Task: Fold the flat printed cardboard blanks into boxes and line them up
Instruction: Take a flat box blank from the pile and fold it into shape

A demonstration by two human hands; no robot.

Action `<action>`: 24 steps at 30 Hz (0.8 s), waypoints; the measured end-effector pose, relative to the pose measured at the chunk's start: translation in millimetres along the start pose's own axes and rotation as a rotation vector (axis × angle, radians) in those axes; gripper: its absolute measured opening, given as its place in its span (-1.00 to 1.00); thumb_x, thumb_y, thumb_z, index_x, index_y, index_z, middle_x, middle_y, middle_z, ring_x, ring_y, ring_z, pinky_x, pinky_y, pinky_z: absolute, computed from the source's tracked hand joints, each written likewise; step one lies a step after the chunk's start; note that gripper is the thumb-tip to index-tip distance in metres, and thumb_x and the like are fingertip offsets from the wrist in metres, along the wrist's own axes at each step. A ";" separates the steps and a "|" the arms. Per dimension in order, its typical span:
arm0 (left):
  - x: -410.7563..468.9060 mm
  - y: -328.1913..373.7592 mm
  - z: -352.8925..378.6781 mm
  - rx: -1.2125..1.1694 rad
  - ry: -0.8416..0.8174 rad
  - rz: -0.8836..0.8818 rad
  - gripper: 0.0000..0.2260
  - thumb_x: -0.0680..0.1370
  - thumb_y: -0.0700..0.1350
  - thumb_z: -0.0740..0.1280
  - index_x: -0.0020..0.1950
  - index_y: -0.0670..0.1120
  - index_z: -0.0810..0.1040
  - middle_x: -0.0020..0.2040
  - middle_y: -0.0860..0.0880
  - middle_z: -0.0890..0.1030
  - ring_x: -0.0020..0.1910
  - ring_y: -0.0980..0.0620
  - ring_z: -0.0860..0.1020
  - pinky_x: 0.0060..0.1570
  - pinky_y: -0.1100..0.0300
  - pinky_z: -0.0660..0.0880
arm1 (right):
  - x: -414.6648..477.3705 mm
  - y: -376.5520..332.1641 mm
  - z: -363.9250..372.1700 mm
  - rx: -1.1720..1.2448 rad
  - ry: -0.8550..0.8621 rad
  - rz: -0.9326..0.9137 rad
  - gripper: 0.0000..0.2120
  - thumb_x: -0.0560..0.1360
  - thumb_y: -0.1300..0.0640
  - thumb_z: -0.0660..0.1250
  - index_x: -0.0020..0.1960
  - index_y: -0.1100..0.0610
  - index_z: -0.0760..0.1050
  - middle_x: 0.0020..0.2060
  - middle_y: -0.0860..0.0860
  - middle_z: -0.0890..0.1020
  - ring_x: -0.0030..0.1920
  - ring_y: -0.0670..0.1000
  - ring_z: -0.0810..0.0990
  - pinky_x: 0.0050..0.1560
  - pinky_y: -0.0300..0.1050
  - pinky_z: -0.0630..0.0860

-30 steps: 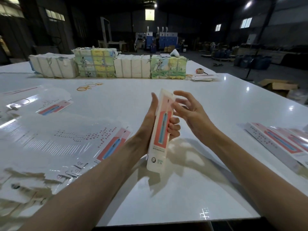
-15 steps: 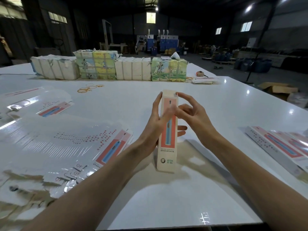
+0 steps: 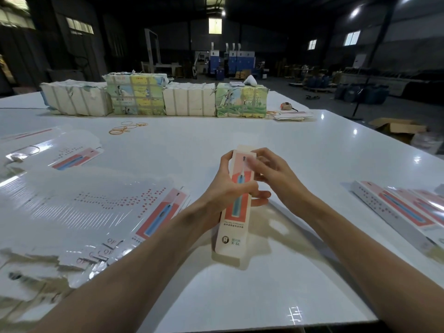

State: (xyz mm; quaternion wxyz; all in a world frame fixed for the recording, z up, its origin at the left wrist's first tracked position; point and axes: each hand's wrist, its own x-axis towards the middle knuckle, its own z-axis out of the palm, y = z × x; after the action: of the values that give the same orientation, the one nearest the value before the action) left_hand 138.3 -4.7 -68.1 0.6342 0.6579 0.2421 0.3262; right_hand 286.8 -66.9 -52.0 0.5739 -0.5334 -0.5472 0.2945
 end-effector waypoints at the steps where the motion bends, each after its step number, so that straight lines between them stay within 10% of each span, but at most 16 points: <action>1: 0.5 -0.7 0.6 0.012 -0.007 -0.013 -0.18 0.48 -0.29 0.54 0.45 0.30 0.16 0.22 -0.08 0.55 -0.04 -0.01 0.75 -0.18 0.10 0.69 | 1.3 -0.6 -0.6 0.071 0.046 0.012 -0.72 0.69 -0.10 0.28 0.23 0.08 0.54 0.02 0.03 0.72 0.08 0.10 0.74 0.07 -0.08 0.67; 14: -5.1 3.4 3.9 0.111 -0.093 -0.046 -0.20 0.50 -0.18 0.54 0.51 0.28 0.15 0.18 0.01 0.63 0.02 -0.09 0.75 0.00 -0.03 0.71 | 4.1 -0.1 -14.2 -0.051 0.178 -0.121 -0.78 0.69 0.31 0.22 0.17 0.13 0.63 0.00 -0.01 0.76 0.06 0.11 0.76 -0.03 -0.03 0.72; 24: -3.2 -1.3 1.9 0.176 -0.093 -0.028 -0.18 0.49 -0.18 0.55 0.46 0.34 0.12 0.12 0.00 0.62 -0.07 -0.04 0.76 -0.07 -0.02 0.72 | 3.8 -10.7 -16.7 0.233 0.156 0.072 -0.82 0.66 0.21 0.34 0.11 0.23 0.71 0.06 0.12 0.76 0.11 0.19 0.74 -0.03 0.00 0.71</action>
State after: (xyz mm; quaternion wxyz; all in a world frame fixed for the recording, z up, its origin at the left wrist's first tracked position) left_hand 137.7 -8.2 -69.8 0.5890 0.7219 0.2493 0.2641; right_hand 300.8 -71.0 -38.0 0.6618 -0.5036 -0.4437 0.3340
